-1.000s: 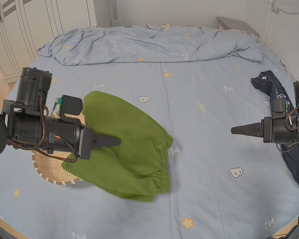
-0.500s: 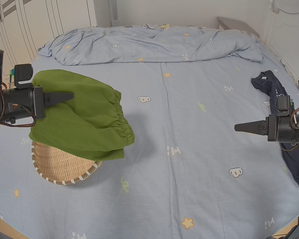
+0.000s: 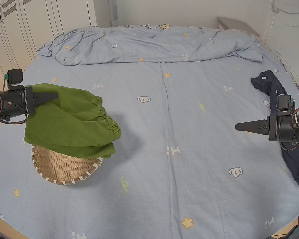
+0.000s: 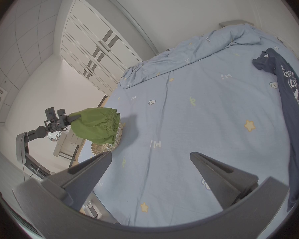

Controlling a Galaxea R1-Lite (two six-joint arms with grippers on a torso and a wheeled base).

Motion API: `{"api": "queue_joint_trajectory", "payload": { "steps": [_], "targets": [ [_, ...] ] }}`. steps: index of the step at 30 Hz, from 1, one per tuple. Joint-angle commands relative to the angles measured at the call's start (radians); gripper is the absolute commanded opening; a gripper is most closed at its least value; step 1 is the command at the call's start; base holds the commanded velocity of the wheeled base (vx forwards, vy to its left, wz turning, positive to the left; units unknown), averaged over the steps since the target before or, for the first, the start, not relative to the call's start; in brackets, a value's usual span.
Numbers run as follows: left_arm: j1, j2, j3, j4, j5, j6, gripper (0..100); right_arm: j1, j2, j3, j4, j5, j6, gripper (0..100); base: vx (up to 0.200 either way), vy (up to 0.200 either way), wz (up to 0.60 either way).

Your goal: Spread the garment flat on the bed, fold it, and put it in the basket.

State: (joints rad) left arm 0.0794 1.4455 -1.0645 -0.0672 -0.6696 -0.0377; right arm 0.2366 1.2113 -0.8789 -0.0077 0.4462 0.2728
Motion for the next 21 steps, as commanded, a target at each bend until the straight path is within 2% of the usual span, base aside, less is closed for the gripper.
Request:
{"api": "queue_joint_trajectory", "payload": {
  "steps": [1,9,21],
  "targets": [
    [0.079,0.084,0.012,-0.003,-0.004,-0.002,0,-0.002,-0.004,-0.002,0.000,0.000,0.000,100,0.000,0.000,0.00],
    [0.155,0.233,0.070,-0.005,-0.002,-0.001,0,0.001,-0.002,0.000,0.000,0.000,0.000,100,0.000,0.000,0.00],
    [0.158,0.418,0.074,0.015,0.028,0.001,0,0.007,-0.004,0.006,0.000,0.000,0.000,100,0.000,0.000,0.00]
  ]
}}
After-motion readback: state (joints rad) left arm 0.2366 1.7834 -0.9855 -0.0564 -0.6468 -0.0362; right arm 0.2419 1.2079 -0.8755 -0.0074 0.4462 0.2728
